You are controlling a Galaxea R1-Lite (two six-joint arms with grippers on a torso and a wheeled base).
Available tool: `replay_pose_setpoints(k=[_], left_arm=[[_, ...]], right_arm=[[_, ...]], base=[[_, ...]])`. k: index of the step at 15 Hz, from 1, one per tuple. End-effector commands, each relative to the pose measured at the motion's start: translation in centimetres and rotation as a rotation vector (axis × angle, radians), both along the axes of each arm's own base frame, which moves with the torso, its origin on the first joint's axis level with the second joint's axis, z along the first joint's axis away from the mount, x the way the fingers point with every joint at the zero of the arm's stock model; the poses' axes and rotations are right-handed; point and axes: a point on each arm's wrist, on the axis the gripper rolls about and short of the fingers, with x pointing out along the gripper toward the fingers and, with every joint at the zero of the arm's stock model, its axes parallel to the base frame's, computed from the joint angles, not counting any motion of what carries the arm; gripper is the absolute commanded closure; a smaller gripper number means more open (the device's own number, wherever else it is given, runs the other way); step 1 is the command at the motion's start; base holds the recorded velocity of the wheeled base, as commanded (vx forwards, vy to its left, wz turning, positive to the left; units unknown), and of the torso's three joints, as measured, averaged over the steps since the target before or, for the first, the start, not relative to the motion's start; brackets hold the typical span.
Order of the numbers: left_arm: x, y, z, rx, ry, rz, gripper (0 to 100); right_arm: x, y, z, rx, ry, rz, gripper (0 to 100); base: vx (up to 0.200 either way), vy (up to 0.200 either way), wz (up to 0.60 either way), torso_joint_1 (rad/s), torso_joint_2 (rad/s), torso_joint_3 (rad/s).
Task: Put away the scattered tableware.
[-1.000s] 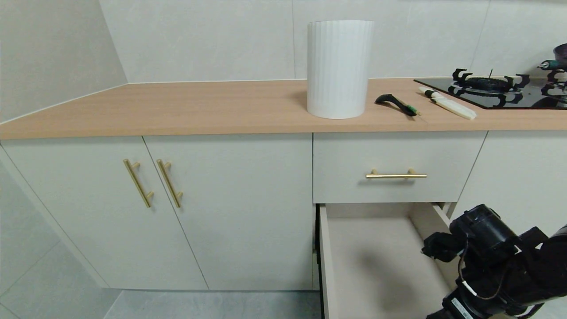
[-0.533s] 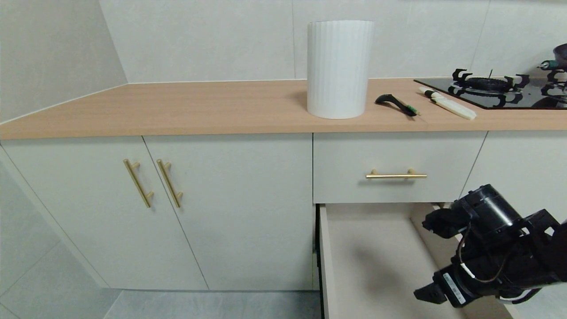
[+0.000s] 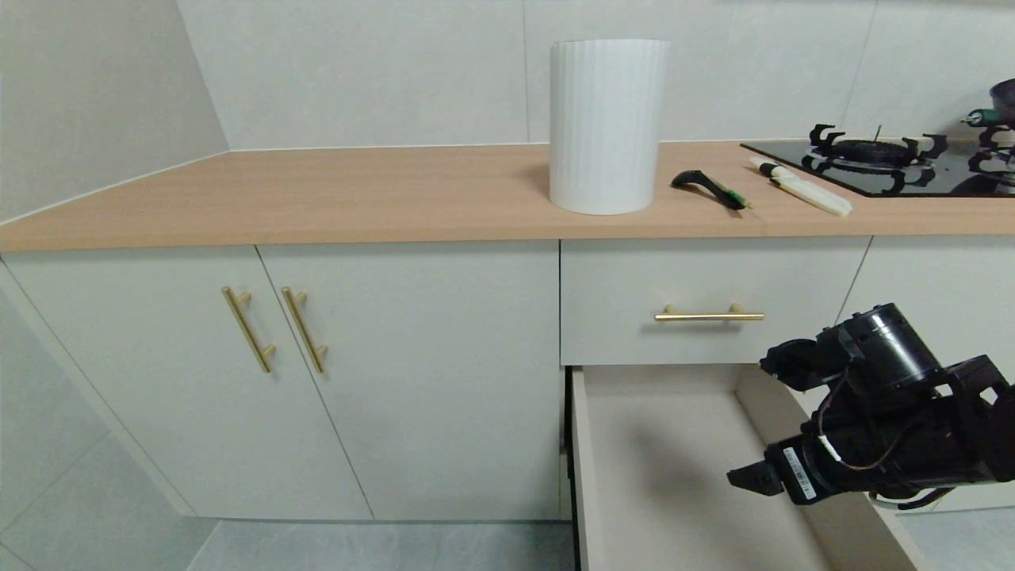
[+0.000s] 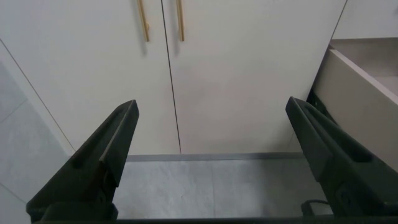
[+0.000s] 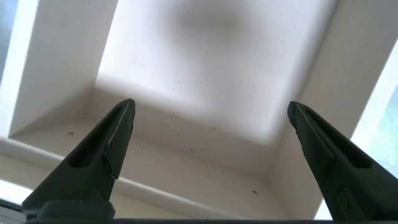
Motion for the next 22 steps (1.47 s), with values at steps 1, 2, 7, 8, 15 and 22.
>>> replay_pose_setpoints(k=[1, 2, 7, 8, 15, 22], left_arm=[[0.0, 0.0, 0.0, 0.0, 0.001, 0.0, 0], [0.0, 0.0, 0.0, 0.0, 0.001, 0.0, 0], [0.0, 0.0, 0.0, 0.0, 0.001, 0.0, 0], [0.0, 0.0, 0.0, 0.0, 0.001, 0.0, 0], [0.0, 0.0, 0.0, 0.0, 0.001, 0.0, 0], [0.0, 0.0, 0.0, 0.0, 0.001, 0.0, 0]], right_arm=[[0.0, 0.0, 0.0, 0.001, -0.001, -0.001, 0], [0.1, 0.0, 0.0, -0.001, 0.0, -0.002, 0], [0.1, -0.1, 0.0, 0.0, 0.001, -0.005, 0], [0.1, -0.1, 0.0, 0.0, 0.001, -0.007, 0], [1.1, -0.1, 0.7, 0.038, -0.096, -0.021, 0], [9.0, 0.7, 8.8, 0.085, -0.438, -0.167, 0]], base=[[0.0, 0.0, 0.0, 0.027, -0.24, -0.198], [0.0, 0.0, 0.0, 0.066, -0.33, -0.251], [0.0, 0.0, 0.0, 0.111, -0.41, -0.307], [0.0, 0.0, 0.0, 0.159, -0.48, -0.31], [0.0, 0.0, 0.0, 0.143, -0.41, -0.251], [0.0, 0.0, 0.0, 0.01, -0.02, -0.012]])
